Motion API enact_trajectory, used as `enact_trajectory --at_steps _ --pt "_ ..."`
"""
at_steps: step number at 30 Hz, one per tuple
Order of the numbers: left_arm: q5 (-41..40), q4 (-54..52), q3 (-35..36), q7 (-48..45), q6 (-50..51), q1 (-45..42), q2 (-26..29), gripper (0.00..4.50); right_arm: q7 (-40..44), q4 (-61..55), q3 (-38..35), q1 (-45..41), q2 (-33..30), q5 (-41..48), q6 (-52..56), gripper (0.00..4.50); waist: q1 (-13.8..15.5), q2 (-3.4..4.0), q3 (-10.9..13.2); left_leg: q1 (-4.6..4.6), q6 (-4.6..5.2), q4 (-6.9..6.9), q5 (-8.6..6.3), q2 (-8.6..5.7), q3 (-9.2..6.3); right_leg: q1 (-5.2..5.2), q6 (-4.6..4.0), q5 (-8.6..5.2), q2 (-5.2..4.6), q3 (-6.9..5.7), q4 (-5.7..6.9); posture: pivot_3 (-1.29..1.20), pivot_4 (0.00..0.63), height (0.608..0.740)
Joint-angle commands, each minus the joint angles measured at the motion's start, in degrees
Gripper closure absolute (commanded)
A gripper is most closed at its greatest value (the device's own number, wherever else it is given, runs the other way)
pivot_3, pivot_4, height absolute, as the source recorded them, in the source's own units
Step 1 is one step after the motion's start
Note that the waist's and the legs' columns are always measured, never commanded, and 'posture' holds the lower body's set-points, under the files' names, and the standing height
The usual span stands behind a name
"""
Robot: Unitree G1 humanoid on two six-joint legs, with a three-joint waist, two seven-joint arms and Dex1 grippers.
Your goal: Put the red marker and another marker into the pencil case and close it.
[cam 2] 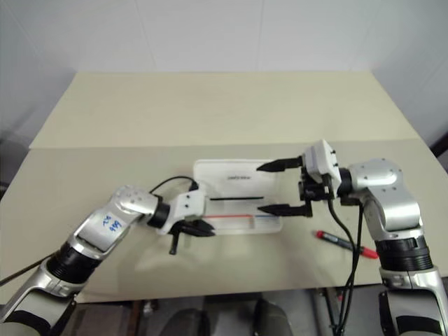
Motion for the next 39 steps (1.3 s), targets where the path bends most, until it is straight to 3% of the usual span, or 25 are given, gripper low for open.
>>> enact_trajectory --at_steps 1,2,5,16,24,30,39 --pt "0.21 0.01 -0.55 1.79 1.62 0.09 -1.18 4.48 -0.62 -1.65 -2.23 0.18 -0.84 1.13 -0.31 0.00 0.00 0.00 0.00 0.00 0.00 0.08 0.00 0.00 -0.01 0.04 0.00 0.00 0.00 0.01 0.00 0.00 0.150 0.740" --pt "0.01 0.00 -0.50 1.89 1.89 0.07 -1.31 4.48 -0.66 -1.64 -2.19 0.18 -0.83 1.14 -0.34 0.00 0.00 0.00 0.00 0.00 0.00 0.13 0.00 0.00 -0.02 0.07 0.00 0.00 0.00 0.01 0.00 0.00 0.150 0.740" --pt "-0.21 -0.52 -1.02 2.16 2.86 0.25 -1.65 3.65 -0.85 -1.68 -2.18 0.24 -0.68 1.22 -0.48 0.00 -0.05 -0.01 0.00 0.00 0.01 0.27 0.00 0.01 -0.03 0.12 0.01 0.01 0.00 0.07 0.03 0.00 0.150 0.740" --pt "-4.75 -1.69 1.98 0.12 2.34 -0.79 -2.43 0.02 -0.84 -0.20 -1.66 0.26 0.10 0.93 -1.16 0.00 -0.14 -0.02 -0.01 -0.01 0.01 0.29 0.00 0.03 -0.04 0.10 0.00 0.01 0.01 0.07 0.06 0.00 0.150 0.740" --pt "-11.76 -9.97 12.55 5.59 6.46 4.95 -3.29 0.02 -1.57 0.89 -1.88 1.04 0.96 1.48 -0.10 0.00 -0.28 -0.02 -0.01 -0.02 0.01 0.24 0.00 0.04 -0.08 0.07 0.00 0.01 0.01 0.06 0.06 0.00 0.150 0.740" --pt "-15.40 -16.99 18.52 5.10 0.38 15.55 -0.85 0.02 -1.45 3.30 -1.98 2.63 0.70 0.83 -0.38 0.00 -0.20 -0.01 0.01 -0.02 0.01 0.13 0.00 0.04 -0.13 0.04 0.00 0.00 -0.01 0.04 0.04 0.00 0.150 0.740" --pt "-17.18 -16.75 21.60 6.54 -10.98 21.33 -2.54 0.02 -1.20 4.34 -5.73 5.81 -4.84 1.23 1.46 0.00 -0.18 0.00 0.01 -0.01 0.01 0.18 -0.01 0.04 -0.12 0.07 -0.01 0.00 -0.02 0.07 0.00 0.00 0.150 0.740"
